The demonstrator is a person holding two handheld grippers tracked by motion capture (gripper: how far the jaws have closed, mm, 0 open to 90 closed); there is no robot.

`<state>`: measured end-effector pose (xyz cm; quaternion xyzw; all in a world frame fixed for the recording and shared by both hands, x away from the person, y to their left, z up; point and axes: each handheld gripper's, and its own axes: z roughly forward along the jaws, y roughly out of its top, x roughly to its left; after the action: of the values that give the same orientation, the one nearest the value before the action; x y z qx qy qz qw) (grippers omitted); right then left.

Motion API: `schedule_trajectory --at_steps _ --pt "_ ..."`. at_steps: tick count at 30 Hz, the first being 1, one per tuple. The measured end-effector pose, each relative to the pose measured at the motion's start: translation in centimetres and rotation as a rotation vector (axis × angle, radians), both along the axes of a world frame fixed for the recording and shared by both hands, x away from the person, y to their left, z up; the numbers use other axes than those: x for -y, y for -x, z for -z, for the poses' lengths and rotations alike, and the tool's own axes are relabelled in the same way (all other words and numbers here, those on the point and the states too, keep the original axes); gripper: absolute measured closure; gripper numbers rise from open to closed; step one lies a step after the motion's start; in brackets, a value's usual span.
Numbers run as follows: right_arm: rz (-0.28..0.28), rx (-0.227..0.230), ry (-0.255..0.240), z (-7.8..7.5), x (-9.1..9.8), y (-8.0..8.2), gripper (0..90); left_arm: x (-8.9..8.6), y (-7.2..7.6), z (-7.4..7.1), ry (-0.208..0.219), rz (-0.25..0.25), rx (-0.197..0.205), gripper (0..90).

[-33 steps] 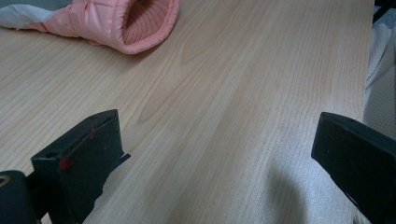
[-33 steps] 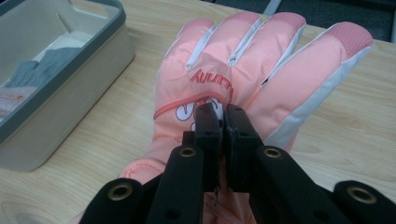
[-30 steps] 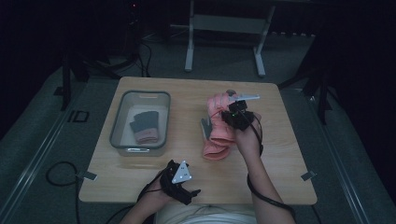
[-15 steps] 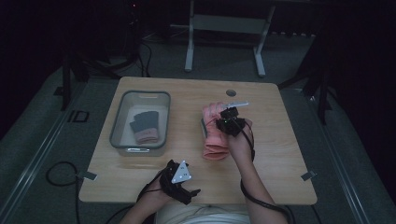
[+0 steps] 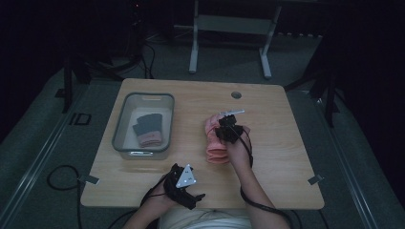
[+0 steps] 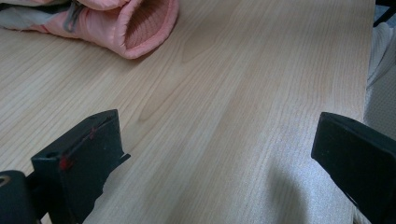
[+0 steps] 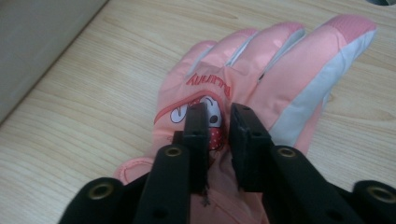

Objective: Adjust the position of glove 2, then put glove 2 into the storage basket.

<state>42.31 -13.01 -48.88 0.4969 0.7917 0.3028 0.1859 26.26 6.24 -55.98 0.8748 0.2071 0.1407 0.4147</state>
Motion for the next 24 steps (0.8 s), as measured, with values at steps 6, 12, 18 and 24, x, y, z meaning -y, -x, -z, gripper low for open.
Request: schedule_trajectory --at_steps 6,12,18,24 --pt "-0.073 0.034 -0.042 -1.6 0.7 0.4 58.8 -0.2 -0.1 -0.1 0.020 -0.001 -0.014 1.8" --pt "-0.101 0.075 -0.064 -3.5 2.4 1.2 60.3 -0.4 0.1 -0.8 0.040 -0.034 0.063 3.2" --pt "-0.142 0.112 -0.055 -5.0 4.4 1.6 61.6 -0.8 -0.5 -2.2 0.135 -0.065 0.058 3.2" --pt "-0.196 0.159 -0.043 -6.5 6.8 1.9 70.2 -0.8 -2.0 -5.0 0.174 -0.109 -0.003 5.6"
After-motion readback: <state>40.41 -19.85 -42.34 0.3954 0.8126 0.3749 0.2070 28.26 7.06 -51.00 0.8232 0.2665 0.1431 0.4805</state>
